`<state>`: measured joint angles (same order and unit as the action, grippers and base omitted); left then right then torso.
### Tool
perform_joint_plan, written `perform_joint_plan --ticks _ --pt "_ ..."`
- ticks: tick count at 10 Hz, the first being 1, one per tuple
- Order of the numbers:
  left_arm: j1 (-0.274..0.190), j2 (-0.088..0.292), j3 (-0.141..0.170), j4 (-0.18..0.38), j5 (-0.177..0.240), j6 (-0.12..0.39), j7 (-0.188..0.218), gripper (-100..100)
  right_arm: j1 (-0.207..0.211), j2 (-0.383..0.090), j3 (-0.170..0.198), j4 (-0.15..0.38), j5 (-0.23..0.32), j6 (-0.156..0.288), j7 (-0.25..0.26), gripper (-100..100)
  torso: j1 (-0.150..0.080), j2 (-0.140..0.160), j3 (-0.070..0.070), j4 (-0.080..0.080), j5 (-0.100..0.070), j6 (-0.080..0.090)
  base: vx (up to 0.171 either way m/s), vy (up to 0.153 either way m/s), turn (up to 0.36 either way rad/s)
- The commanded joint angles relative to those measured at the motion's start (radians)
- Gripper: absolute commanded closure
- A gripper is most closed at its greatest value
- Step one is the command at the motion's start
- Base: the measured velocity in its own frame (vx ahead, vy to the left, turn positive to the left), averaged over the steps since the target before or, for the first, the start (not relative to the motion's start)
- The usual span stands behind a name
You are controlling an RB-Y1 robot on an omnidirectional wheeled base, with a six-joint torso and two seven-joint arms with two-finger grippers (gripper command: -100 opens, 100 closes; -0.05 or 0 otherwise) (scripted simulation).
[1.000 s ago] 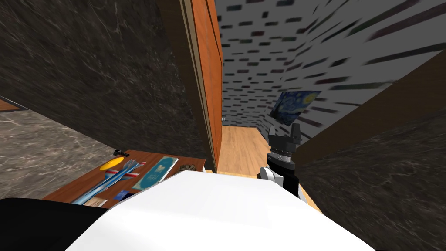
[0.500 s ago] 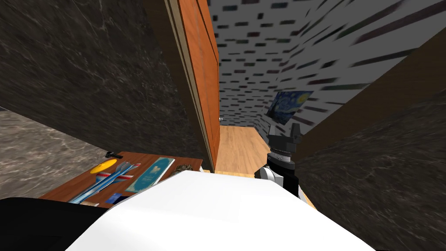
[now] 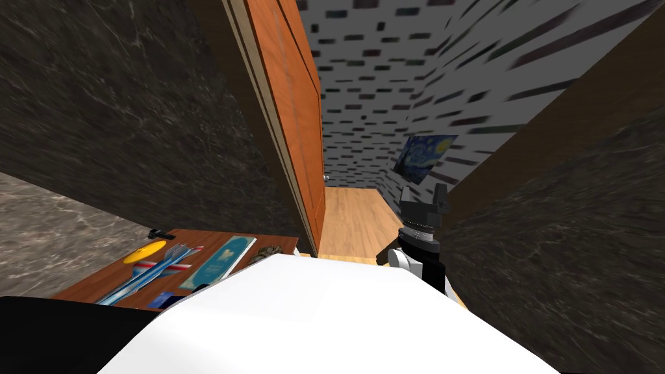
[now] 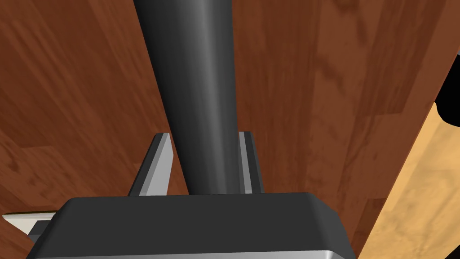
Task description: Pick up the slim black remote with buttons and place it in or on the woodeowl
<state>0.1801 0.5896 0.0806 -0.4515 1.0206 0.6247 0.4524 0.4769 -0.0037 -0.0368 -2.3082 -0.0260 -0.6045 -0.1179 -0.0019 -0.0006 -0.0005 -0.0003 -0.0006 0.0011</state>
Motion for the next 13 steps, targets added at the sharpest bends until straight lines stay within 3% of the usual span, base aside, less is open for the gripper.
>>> perform_joint_plan --ticks 1,7,10,12,13 --pt "0.011 0.015 -0.003 -0.029 -0.022 0.025 0.023 100 0.000 0.000 0.000 0.000 0.000 0.000 0.000 0 0.000 0.000 0.000 0.000 0.000 0.000 -0.006 -0.031 -0.030" --pt "-0.005 0.072 0.010 -0.029 -0.059 0.102 0.046 100 0.000 0.000 0.000 0.000 0.000 0.000 0.000 0 0.001 0.000 0.000 0.000 0.000 -0.001 -0.002 -0.012 -0.012" --pt "-0.026 0.123 0.039 -0.033 -0.095 0.183 0.068 100 0.000 0.000 0.000 0.000 0.000 0.000 0.000 0 -0.001 -0.001 0.000 0.000 -0.001 -0.001 0.004 -0.038 -0.001" --pt "-0.026 0.123 0.039 -0.033 -0.095 0.183 0.068 100 0.000 0.000 0.000 0.000 0.000 0.000 0.000 0 -0.001 -0.001 0.000 0.000 0.000 -0.002 -0.002 -0.025 -0.040" --pt "-0.038 0.145 0.059 -0.037 -0.110 0.221 0.079 100 0.000 0.000 0.000 0.000 0.000 0.000 0.000 0 -0.001 0.000 0.000 0.000 0.000 -0.002 0.028 -0.082 -0.101"
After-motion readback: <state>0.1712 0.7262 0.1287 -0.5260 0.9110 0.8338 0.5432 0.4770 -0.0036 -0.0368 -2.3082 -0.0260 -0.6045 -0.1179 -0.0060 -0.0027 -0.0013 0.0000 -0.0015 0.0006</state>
